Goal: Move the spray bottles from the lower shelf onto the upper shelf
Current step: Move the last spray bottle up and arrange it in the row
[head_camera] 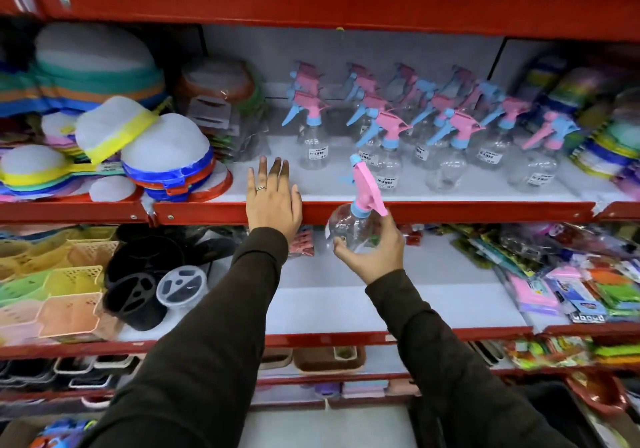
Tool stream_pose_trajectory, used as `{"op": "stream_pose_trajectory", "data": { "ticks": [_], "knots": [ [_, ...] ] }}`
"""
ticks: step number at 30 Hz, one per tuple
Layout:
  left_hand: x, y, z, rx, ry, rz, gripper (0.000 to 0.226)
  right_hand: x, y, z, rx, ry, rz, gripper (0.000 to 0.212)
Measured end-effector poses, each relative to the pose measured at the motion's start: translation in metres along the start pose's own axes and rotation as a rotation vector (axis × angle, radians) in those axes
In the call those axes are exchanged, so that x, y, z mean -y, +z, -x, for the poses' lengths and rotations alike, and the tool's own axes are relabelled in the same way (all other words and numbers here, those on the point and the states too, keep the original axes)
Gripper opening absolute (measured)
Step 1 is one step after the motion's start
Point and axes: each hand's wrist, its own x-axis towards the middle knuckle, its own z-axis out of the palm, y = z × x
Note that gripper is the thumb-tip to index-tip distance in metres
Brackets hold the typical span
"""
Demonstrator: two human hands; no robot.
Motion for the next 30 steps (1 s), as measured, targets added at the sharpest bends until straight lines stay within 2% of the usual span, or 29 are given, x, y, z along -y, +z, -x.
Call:
{"op": "stream_pose_trajectory", "data": {
  "ticks": [4,10,14,19,30],
  "knots": [
    [0.000,0.000,-0.001,0.010,-0.003,-0.003,0.066,0.023,0.005,-0.032,-0.008,-0.083,-0.014,0.067],
    [0.000,0.000,0.000,-0.002,-0.011,-0.001,0.064,0.041,0.027,-0.078,0.000,-0.101,-0.001,0.063],
    [0.000,0.002,-0.001,0.001,-0.010,-0.007,0.061,0.032,0.043,-0.099,0.080,-0.037,0.067,0.062],
    [0.001,0.003,-0.002,0.000,-0.012,-0.019,0.059,0.018,0.057,-0.106,0.168,0.032,0.098,0.071],
    [0.000,0.002,-0.002,0.007,-0.025,-0.028,0.058,0.023,0.058,-0.105,0.216,0.047,0.060,0.073]
  ]
}}
